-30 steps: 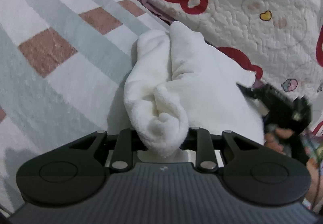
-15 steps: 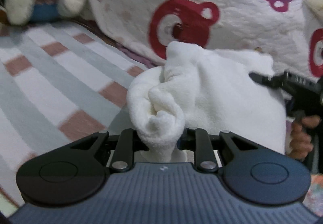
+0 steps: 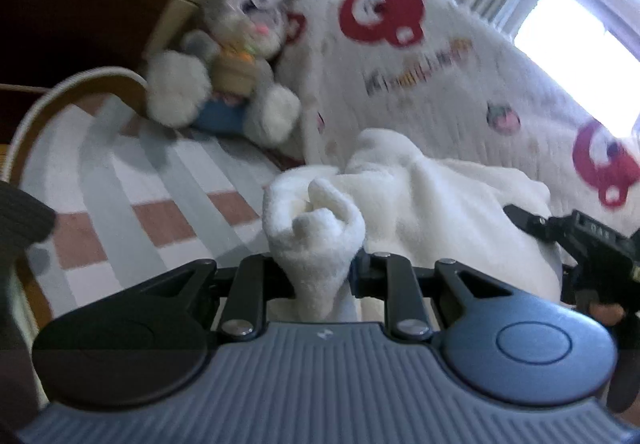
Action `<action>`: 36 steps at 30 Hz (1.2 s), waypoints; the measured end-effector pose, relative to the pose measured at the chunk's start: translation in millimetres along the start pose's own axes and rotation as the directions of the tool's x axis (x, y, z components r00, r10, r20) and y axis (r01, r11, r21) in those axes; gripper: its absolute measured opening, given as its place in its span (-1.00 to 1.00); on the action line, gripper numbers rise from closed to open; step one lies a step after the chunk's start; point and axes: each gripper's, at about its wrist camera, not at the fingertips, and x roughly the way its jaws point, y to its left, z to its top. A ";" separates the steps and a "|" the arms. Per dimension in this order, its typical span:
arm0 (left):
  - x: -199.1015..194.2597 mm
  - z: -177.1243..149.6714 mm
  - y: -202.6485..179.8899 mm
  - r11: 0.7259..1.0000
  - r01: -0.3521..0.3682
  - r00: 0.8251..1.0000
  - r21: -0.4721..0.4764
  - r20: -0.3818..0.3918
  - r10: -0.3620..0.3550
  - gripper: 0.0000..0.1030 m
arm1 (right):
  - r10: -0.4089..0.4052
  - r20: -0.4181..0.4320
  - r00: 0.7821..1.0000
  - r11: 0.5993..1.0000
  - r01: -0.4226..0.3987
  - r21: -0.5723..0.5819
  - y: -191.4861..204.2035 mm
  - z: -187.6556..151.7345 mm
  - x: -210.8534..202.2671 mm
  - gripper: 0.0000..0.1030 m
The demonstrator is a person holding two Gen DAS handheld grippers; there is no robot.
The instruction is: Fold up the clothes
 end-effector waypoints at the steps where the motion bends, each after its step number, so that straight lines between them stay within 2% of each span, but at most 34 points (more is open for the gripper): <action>1: -4.0 3.7 3.4 1.000 -0.003 1.000 -0.009 0.021 0.003 -0.61 | 0.002 -0.008 1.000 1.000 -0.003 -0.025 10.3 1.7 4.9 -0.04; 3: -9.9 12.7 7.8 1.000 0.000 0.997 -0.010 0.077 0.001 -0.61 | 0.021 -0.020 1.000 0.997 -0.023 -0.075 31.4 10.2 13.7 -0.04; 6: -9.7 30.9 12.5 1.000 -0.015 0.990 -0.011 0.137 0.017 -0.61 | 0.082 0.011 0.997 0.987 -0.080 -0.141 57.0 28.8 30.7 -0.04; 8: -0.2 44.4 14.4 0.999 -0.051 0.992 -0.011 0.119 0.052 -0.61 | 0.121 0.034 0.992 0.974 -0.112 -0.197 68.5 36.7 43.4 -0.04; 10: 10.8 52.0 20.1 0.997 -0.073 0.988 -0.030 0.132 0.076 -0.61 | 0.136 0.055 0.989 0.966 -0.120 -0.230 69.1 38.9 59.3 -0.04; 12: 28.2 52.4 35.5 0.993 -0.099 0.987 -0.065 0.122 0.107 -0.58 | 0.106 0.039 0.994 0.984 -0.100 -0.148 40.0 29.2 80.0 0.00; 13: 41.2 48.0 50.2 0.987 -0.122 0.987 -0.101 0.094 0.131 -0.48 | 0.092 0.030 0.995 0.990 -0.088 -0.107 25.5 24.4 90.3 0.09; 14: 59.2 41.4 69.8 0.976 -0.155 0.986 -0.154 0.038 0.163 -0.25 | 0.078 0.020 0.997 0.995 -0.076 -0.066 10.9 19.6 100.6 0.12; 15: 76.5 32.9 90.5 0.956 -0.203 0.979 -0.212 -0.036 0.200 -0.22 | 0.055 0.003 0.998 0.998 -0.055 -0.024 -4.3 13.6 111.2 0.27; 16: 85.8 25.3 105.3 0.939 -0.238 0.971 -0.249 -0.081 0.224 -0.22 | -0.034 -0.068 0.997 0.999 0.036 0.024 -23.6 -0.4 123.1 0.33; 18: 92.5 10.4 125.4 0.909 -0.289 0.955 -0.299 -0.157 0.252 -0.22 | -0.162 -0.194 0.968 0.983 0.176 0.057 -51.9 -27.1 136.3 0.33; 21: 91.2 0.2 124.6 0.914 -0.300 0.948 -0.274 -0.191 0.254 -0.12 | -0.213 -0.221 0.952 0.969 0.235 0.079 -75.6 -63.2 123.0 0.33; 22: 90.8 -1.9 122.4 0.915 -0.300 0.946 -0.268 -0.206 0.250 -0.12 | -0.194 -0.213 0.958 0.969 0.221 0.113 -77.3 -67.7 116.3 0.33; 25: 85.4 -7.4 115.6 0.924 -0.229 0.966 -0.306 -0.186 0.178 -0.07 | -0.137 -0.185 0.973 0.962 0.175 0.207 -81.6 -81.2 96.5 0.33; 27: 83.2 -11.0 111.1 0.928 -0.180 0.977 -0.327 -0.166 0.131 -0.05 | -0.090 -0.186 0.978 0.974 0.126 0.191 -71.3 -90.5 87.7 0.33; 28: 85.6 -12.6 109.3 0.932 -0.178 0.978 -0.316 -0.164 0.132 -0.01 | -0.068 -0.188 0.980 0.979 0.103 0.178 -65.6 -95.2 83.7 0.33; 31: 90.3 -21.0 108.0 0.929 -0.221 0.968 -0.298 -0.182 0.172 0.00 | -0.051 -0.230 0.972 0.997 0.063 0.043 -37.8 -111.5 82.8 0.33; 33: 90.5 -25.3 108.5 0.929 -0.227 0.965 -0.291 -0.197 0.174 -0.03 | -0.073 -0.247 0.966 0.997 0.073 -0.011 -28.5 -116.4 84.5 0.33; 36: 93.5 -25.3 100.7 0.950 -0.224 0.961 -0.218 -0.209 0.179 -0.11 | -0.112 -0.270 0.956 0.990 0.084 -0.114 -17.6 -121.0 88.2 0.33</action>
